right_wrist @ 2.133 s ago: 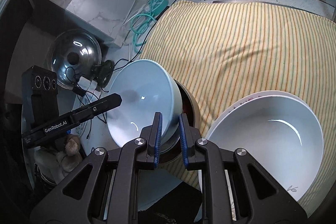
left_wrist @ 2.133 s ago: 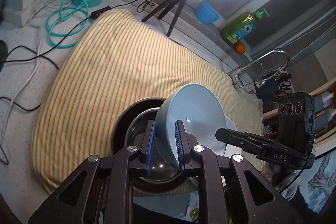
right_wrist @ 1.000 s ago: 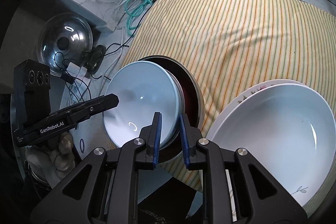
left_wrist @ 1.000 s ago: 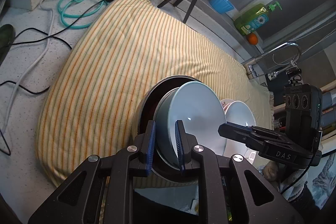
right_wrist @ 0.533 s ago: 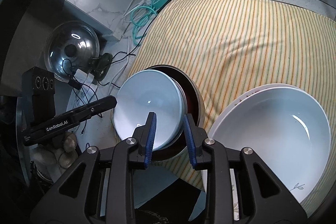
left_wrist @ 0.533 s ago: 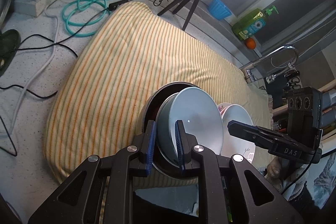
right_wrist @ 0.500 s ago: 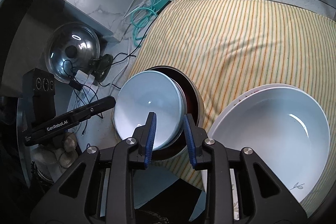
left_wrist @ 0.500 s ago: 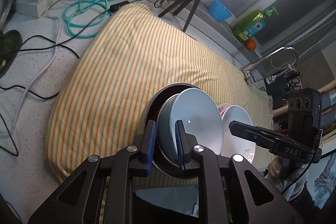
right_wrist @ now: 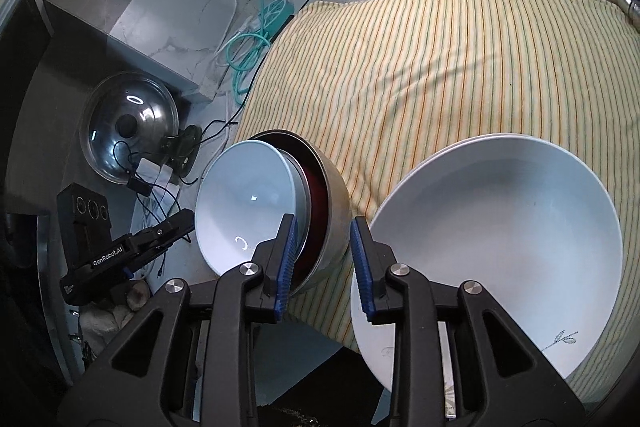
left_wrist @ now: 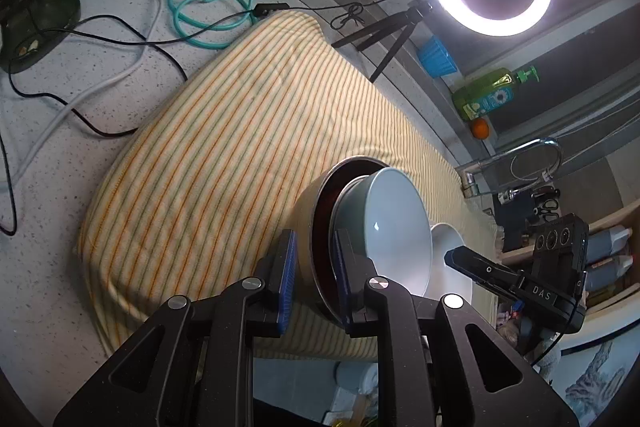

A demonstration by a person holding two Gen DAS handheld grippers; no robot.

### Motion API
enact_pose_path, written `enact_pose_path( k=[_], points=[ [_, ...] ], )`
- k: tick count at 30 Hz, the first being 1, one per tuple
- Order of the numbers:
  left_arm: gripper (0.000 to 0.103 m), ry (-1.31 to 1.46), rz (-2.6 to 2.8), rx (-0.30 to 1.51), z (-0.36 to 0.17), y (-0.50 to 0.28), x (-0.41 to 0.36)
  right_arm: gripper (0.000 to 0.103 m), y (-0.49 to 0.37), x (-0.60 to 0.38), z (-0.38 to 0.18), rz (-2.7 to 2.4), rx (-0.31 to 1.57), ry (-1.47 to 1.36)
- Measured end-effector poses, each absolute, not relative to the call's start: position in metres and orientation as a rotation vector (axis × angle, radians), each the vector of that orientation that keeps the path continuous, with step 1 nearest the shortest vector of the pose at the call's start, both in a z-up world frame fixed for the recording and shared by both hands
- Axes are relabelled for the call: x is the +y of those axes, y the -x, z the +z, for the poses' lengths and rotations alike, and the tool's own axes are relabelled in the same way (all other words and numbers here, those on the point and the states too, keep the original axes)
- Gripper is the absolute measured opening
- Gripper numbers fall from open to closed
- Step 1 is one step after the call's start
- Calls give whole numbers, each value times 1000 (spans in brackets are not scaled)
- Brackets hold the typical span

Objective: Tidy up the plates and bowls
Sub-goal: 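Lower the pale bowl into the red-outside bowl with both grippers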

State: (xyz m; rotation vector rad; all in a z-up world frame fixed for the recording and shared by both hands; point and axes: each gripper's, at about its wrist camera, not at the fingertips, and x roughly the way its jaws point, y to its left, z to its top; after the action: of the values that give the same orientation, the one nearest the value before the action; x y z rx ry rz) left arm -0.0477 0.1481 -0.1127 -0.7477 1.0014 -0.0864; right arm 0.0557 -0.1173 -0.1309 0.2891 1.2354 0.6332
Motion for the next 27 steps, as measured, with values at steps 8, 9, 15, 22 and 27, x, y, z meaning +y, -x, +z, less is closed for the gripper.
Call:
enact_pose_path(
  k=[8, 9, 15, 22, 27],
  points=[
    [17, 700, -70, 1030, -118, 42, 143, 28, -59, -113, -138, 629, 1253, -283],
    [17, 696, -70, 1034, -118, 41, 143, 28, -60, -112, -140, 631, 1257, -282],
    [17, 674, -69, 1052, -121, 38, 141, 28, -62, -107, -148, 635, 1272, -271],
    [17, 672, -68, 1066, -127, 34, 140, 27, -66, -101, -153, 650, 1286, -258],
    [17, 680, -77, 1076, -130, 32, 138, 19, -66, -95, -156, 665, 1299, -253]
  ],
)
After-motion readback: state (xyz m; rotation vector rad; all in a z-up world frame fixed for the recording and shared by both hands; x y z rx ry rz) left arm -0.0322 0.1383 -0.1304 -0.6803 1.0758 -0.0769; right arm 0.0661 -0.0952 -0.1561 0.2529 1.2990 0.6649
